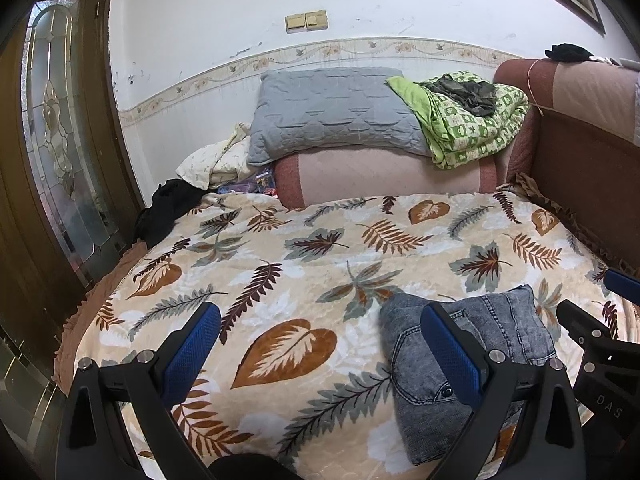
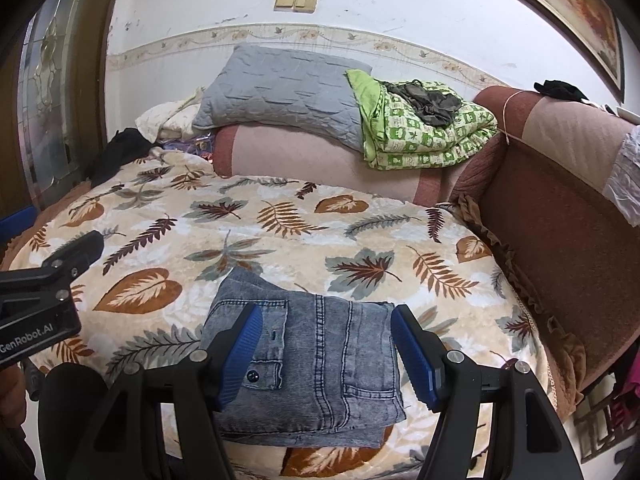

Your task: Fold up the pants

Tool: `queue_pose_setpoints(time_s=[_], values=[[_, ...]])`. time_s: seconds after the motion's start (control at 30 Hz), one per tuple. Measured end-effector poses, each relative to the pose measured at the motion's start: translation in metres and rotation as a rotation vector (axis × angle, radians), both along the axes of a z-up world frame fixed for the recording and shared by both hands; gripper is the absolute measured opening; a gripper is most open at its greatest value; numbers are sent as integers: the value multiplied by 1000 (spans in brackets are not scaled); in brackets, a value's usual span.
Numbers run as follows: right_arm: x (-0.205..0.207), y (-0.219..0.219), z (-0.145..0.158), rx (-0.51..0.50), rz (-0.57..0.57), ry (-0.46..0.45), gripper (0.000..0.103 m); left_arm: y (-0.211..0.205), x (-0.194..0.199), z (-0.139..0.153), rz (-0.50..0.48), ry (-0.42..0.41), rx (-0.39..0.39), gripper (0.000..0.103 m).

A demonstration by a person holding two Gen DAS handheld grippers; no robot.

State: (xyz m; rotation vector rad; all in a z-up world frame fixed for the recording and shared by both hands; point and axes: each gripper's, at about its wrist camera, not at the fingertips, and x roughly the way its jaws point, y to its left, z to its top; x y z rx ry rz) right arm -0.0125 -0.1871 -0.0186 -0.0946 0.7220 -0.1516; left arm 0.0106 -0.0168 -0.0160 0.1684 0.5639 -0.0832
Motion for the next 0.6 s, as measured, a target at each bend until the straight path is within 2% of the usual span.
queue_pose_setpoints(time_s=[0.6], values=[[9, 21, -5, -37, 32, 19, 70, 10, 4, 2, -12, -10, -30, 100]])
